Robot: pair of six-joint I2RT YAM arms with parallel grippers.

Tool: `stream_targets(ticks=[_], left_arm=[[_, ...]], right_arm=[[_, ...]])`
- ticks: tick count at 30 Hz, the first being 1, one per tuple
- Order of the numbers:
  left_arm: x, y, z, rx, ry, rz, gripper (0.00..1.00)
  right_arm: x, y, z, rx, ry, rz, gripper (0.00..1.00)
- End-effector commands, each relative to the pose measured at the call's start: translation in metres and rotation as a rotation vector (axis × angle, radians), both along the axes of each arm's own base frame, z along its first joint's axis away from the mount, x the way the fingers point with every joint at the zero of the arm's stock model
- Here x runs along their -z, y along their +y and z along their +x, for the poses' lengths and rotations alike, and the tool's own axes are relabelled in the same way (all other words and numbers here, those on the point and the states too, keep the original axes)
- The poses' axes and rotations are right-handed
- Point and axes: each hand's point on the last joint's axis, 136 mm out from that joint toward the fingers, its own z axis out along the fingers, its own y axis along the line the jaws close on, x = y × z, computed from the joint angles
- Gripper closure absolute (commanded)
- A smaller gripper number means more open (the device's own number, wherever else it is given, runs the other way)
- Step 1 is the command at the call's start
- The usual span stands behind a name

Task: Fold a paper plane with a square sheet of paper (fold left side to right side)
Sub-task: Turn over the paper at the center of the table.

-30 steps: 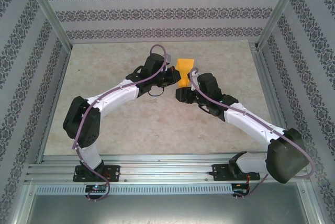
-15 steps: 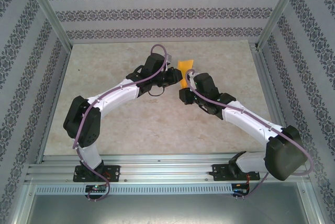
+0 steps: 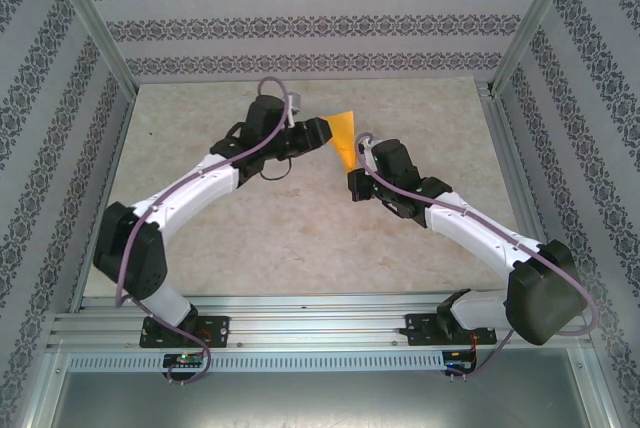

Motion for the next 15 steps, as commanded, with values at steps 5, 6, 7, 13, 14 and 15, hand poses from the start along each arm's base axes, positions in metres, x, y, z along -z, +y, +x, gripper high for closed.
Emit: stream_targets(ticks=[5, 6, 7, 13, 14, 15], left_arm=[[-0.008, 0.108, -0.016, -0.211, -0.045, 0.131, 0.32], [-0.004, 0.123, -0.021, -0.248, -0.041, 0.159, 0.31], [0.0, 0.14, -0.025, -0.291, -0.039, 0.187, 0.31], [0.018, 0.221, -0.052, -0.521, -0.022, 0.383, 0.26], [0.02, 0.227, -0.055, -0.537, -0.019, 0.398, 0.26], [0.022, 0.234, -0.058, -0.556, -0.021, 0.41, 0.26]], right_arm=[[-0.002, -0.025, -0.007, -0.003, -0.009, -0.197, 0.92], [0.0, -0.032, -0.01, 0.007, -0.006, -0.268, 0.92], [0.002, -0.038, -0.011, 0.018, -0.005, -0.332, 0.92], [0.022, -0.066, -0.024, 0.05, 0.026, -0.837, 0.92], [0.026, -0.067, -0.026, 0.044, 0.032, -0.903, 0.92], [0.031, -0.065, -0.027, 0.036, 0.035, -0.975, 0.92]])
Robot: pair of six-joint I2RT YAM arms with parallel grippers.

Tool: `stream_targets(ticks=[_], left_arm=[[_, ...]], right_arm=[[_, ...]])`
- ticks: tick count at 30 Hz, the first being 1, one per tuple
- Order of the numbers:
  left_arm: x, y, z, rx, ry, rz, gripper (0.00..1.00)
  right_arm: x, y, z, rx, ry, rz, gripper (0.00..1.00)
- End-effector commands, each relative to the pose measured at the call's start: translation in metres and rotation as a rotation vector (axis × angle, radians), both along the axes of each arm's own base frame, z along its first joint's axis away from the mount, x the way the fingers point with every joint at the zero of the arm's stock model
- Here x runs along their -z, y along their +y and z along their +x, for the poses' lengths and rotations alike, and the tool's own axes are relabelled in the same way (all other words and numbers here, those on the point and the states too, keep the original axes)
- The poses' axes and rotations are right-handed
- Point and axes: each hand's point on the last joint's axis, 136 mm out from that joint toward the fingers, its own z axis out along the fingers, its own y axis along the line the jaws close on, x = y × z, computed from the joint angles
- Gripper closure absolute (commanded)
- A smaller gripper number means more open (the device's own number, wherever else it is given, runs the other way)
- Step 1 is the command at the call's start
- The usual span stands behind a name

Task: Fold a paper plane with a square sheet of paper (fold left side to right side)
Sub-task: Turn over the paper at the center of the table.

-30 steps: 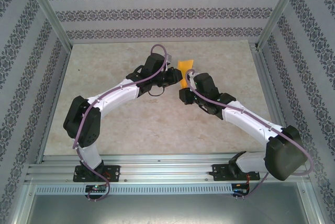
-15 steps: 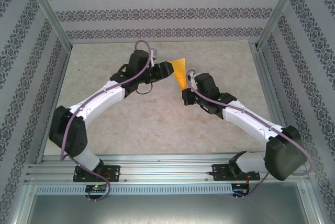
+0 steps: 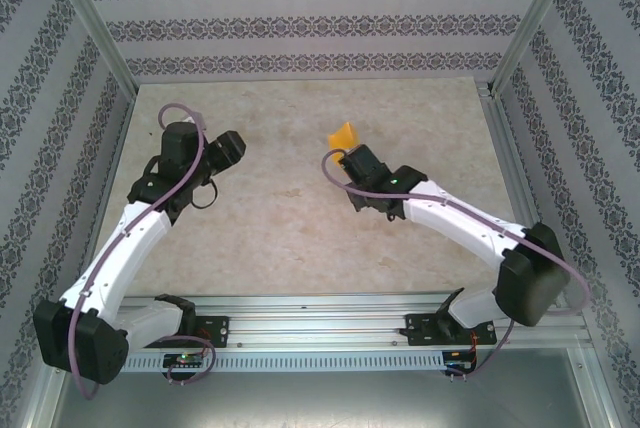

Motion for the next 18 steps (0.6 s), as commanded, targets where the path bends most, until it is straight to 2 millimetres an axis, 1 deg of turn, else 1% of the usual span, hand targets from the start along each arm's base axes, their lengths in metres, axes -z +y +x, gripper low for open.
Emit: stream_targets(ticks=[1, 2, 6, 8, 11, 13, 14, 15, 18], left_arm=[[0.013, 0.037, -0.015, -0.103, 0.031, 0.13, 0.26], [0.016, 0.04, -0.016, -0.113, 0.036, 0.133, 0.25], [0.026, 0.044, -0.016, -0.12, 0.058, 0.135, 0.25], [0.032, 0.044, -0.015, -0.118, 0.073, 0.133, 0.25], [0.04, 0.039, -0.013, -0.098, 0.087, 0.118, 0.25], [0.047, 0.031, -0.01, -0.057, 0.097, 0.102, 0.25], [0.051, 0.026, -0.008, -0.029, 0.104, 0.094, 0.24], [0.056, 0.019, -0.006, 0.005, 0.115, 0.085, 0.24], [0.07, 0.0, -0.002, 0.098, 0.144, 0.04, 0.24]], right_arm=[[0.016, -0.035, -0.01, 0.015, 0.02, -0.411, 0.92], [0.02, -0.032, -0.011, 0.006, 0.019, -0.459, 0.92], [0.047, -0.01, -0.01, -0.055, 0.052, -0.602, 0.91], [0.061, 0.001, -0.011, -0.08, 0.068, -0.641, 0.9], [0.083, 0.016, -0.015, -0.114, 0.106, -0.664, 0.84], [0.093, 0.026, -0.023, -0.149, 0.139, -0.671, 0.78], [0.094, 0.032, -0.027, -0.164, 0.145, -0.666, 0.73], [0.096, 0.038, -0.033, -0.184, 0.154, -0.65, 0.68], [0.091, 0.055, -0.05, -0.217, 0.194, -0.528, 0.59]])
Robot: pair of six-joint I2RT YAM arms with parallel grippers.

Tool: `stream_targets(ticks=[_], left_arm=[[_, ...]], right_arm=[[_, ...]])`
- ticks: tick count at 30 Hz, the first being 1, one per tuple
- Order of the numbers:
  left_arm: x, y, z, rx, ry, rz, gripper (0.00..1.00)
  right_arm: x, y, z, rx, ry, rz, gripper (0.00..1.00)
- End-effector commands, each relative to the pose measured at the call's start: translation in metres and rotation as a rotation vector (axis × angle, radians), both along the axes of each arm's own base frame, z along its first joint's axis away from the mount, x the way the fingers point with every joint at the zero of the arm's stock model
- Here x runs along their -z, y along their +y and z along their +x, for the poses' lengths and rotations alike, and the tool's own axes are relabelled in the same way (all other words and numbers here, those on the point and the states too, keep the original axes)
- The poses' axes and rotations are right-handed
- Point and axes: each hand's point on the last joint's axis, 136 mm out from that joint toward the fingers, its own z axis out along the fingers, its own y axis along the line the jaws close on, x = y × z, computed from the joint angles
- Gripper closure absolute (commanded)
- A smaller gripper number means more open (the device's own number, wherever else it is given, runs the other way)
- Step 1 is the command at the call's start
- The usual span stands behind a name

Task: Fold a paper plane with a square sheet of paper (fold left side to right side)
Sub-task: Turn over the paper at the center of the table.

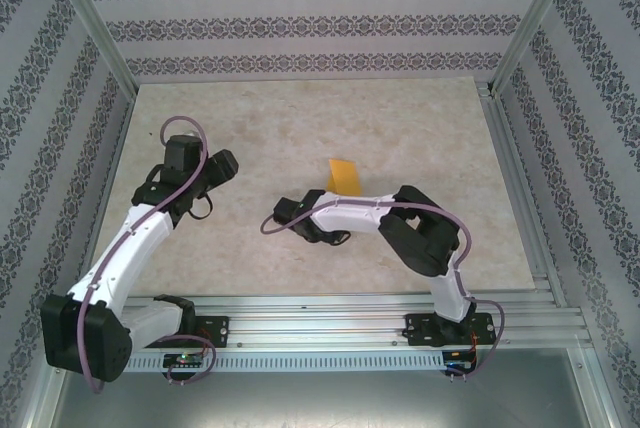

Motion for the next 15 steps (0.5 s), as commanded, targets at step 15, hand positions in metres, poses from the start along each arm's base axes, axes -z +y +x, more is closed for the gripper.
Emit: stream_targets(ticks=[15], left_arm=[[0.033, -0.152, 0.012, 0.515, -0.018, -0.326, 0.27]], right_arm=[[-0.13, -0.003, -0.002, 0.176, -0.018, 0.893, 0.25]])
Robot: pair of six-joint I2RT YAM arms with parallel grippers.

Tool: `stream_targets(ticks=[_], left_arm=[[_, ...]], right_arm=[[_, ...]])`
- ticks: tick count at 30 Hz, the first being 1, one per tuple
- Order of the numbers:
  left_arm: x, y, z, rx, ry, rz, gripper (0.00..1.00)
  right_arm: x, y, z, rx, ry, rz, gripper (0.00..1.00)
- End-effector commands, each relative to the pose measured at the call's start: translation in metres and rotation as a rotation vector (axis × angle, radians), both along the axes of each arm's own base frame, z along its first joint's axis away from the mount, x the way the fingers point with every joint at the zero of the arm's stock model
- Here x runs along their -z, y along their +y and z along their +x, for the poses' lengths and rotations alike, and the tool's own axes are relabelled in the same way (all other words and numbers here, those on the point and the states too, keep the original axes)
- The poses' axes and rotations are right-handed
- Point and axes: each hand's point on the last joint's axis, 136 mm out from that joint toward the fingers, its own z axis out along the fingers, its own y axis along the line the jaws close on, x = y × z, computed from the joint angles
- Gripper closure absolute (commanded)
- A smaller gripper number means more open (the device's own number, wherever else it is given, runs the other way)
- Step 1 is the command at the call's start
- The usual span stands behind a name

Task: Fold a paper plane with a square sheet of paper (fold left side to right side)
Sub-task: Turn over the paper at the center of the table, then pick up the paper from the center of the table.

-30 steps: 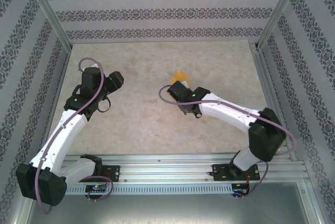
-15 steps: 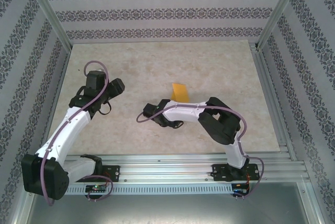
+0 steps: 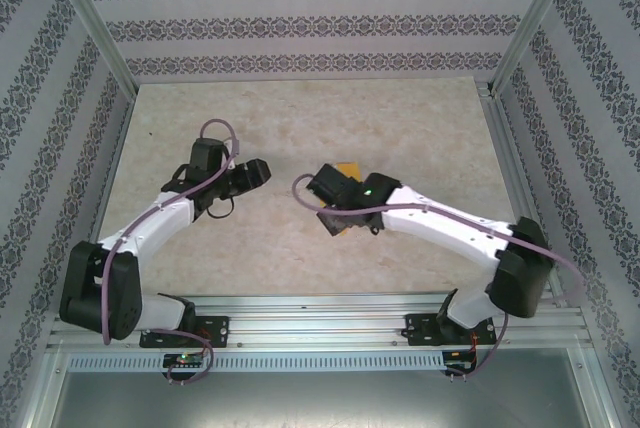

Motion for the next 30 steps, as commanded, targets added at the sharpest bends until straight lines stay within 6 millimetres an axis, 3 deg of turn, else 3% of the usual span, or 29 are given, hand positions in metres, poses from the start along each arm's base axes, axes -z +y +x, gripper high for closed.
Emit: stream_targets(ticks=[1, 4, 7, 13, 16, 21, 25, 30], left_arm=[[-0.012, -0.064, 0.001, 0.165, -0.065, -0.097, 0.27], [0.004, -0.104, 0.002, 0.234, -0.033, -0.079, 0.27], [0.017, -0.136, 0.007, 0.277, -0.008, -0.073, 0.27], [0.038, -0.178, 0.01, 0.339, 0.039, -0.04, 0.28], [0.055, -0.186, 0.005, 0.347, 0.085, -0.002, 0.29], [0.082, -0.18, -0.003, 0.324, 0.176, 0.113, 0.29], [0.087, -0.188, -0.009, 0.346, 0.199, 0.119, 0.32], [0.09, -0.193, -0.011, 0.354, 0.215, 0.12, 0.46]], right_arm=[[-0.009, -0.009, 0.018, 0.1, 0.012, 0.267, 0.25], [-0.01, -0.028, 0.033, 0.185, 0.003, 0.448, 0.23], [-0.001, -0.05, 0.041, 0.261, 0.01, 0.513, 0.23], [0.024, -0.087, 0.041, 0.378, 0.042, 0.523, 0.24], [0.031, -0.102, 0.039, 0.421, 0.045, 0.533, 0.23], [0.033, -0.117, 0.036, 0.461, 0.038, 0.543, 0.23], [0.035, -0.123, 0.035, 0.477, 0.037, 0.546, 0.24], [0.04, -0.124, 0.034, 0.483, 0.05, 0.552, 0.23]])
